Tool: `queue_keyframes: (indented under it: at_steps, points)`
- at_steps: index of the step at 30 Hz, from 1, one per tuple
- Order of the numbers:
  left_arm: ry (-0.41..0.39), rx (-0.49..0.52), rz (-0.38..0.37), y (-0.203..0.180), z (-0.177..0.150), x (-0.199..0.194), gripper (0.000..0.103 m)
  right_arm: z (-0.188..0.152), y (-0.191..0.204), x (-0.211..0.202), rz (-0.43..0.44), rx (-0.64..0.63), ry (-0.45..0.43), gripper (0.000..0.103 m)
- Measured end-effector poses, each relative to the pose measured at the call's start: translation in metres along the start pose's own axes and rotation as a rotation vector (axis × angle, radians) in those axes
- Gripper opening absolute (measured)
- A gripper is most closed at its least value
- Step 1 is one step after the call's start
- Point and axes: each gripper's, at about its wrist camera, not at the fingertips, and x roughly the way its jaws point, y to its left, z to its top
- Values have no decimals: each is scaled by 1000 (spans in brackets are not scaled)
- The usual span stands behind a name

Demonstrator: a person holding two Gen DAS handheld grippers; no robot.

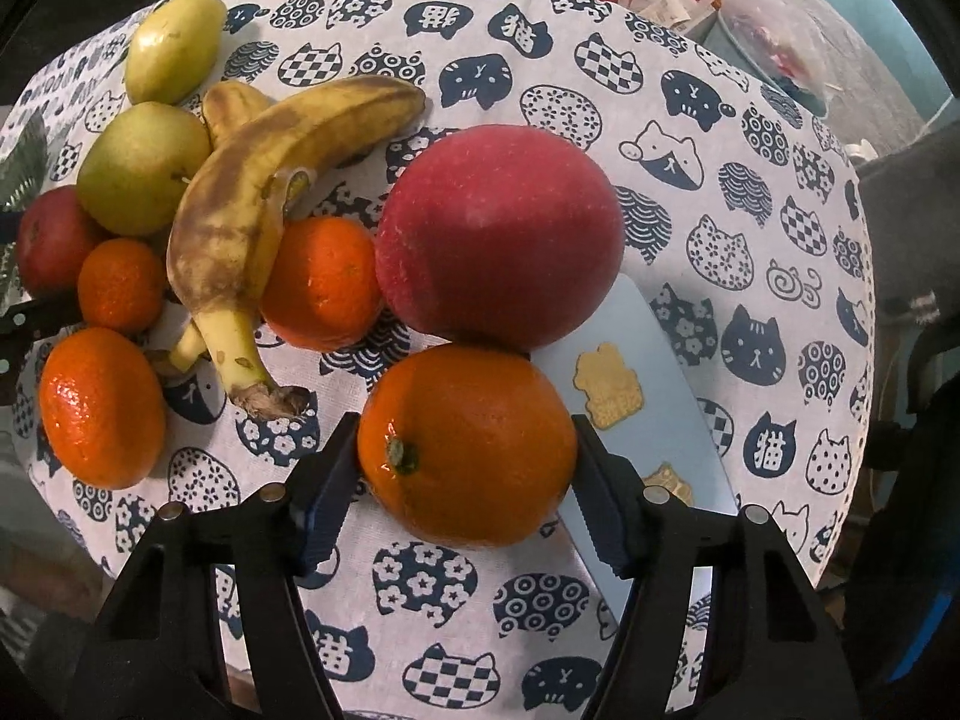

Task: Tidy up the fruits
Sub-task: 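Close the right tool on the orange while the left tool closes on the red apple, then lift the orange with the right tool while the left tool carries the apple to the glass bowl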

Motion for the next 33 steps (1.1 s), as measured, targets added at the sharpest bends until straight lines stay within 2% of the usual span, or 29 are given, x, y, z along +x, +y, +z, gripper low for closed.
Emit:
queue_keyframes:
  at_steps: [6, 17, 23, 27, 33]
  points:
    - [-27, -18, -10, 9, -15, -22, 79, -3, -4, -16, -15, 4, -30, 66]
    - [-123, -22, 12, 7, -14, -65, 79, -5, -7, -58, -52, 30, -151, 66]
    - [-190, -1, 31, 11, -24, -96, 79, -6, -2, -97, -53, 35, -282, 66]
    - [-211, -28, 3, 15, -25, -110, 79, 1, 6, -120, -37, 18, -371, 66]
    - [-265, -52, 3, 22, -31, -131, 79, 5, 22, -143, -10, -10, -460, 66]
